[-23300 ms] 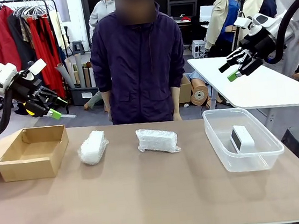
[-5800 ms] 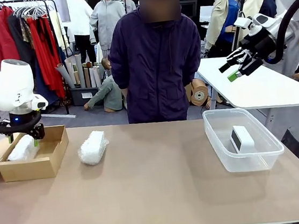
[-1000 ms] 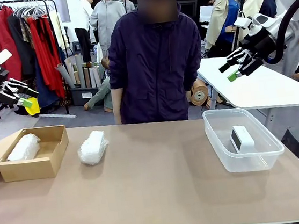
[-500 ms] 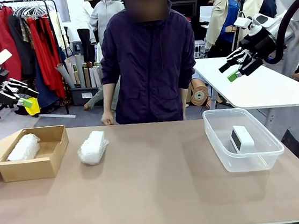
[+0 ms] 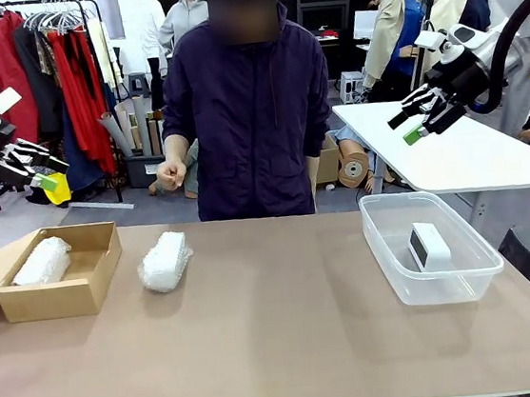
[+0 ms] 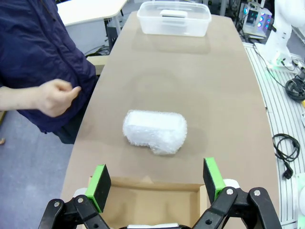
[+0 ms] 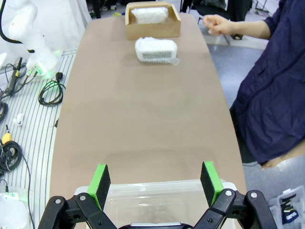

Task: Separate and place wrapped and unwrapped clocks.
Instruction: Pick up the Digital clock indicated by the person.

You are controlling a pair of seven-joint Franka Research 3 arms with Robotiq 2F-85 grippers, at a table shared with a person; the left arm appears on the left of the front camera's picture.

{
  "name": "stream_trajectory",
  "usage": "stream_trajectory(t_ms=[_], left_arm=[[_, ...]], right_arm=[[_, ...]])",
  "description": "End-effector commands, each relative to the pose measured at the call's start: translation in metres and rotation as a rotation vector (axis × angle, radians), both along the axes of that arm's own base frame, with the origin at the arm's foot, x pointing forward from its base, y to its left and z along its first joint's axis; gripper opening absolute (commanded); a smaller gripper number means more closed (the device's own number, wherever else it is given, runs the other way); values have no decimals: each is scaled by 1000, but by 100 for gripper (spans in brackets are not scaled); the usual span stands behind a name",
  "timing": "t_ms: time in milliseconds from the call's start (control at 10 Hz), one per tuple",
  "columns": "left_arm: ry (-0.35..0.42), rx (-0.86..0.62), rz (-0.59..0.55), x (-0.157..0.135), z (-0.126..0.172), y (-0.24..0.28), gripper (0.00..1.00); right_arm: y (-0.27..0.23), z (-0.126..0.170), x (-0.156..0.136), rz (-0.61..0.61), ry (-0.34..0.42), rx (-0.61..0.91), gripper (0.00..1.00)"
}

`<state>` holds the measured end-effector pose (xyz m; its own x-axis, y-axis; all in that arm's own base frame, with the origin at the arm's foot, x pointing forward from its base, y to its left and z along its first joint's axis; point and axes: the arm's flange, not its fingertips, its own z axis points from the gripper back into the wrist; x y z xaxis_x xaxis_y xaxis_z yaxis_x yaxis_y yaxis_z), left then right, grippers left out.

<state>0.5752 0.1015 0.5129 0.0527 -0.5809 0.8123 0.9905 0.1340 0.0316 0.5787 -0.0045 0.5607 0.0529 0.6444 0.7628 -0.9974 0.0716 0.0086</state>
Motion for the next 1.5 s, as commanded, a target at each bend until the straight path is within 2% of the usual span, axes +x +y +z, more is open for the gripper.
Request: stream_trajectory(t_ms=[0, 1400], left_arm=[[5, -3, -4, -2, 0, -1, 100], [5, -3, -4, -2, 0, -1, 100]], right_arm=[[1, 1, -2, 9, -2, -17, 100], [1, 1, -2, 9, -2, -17, 100]])
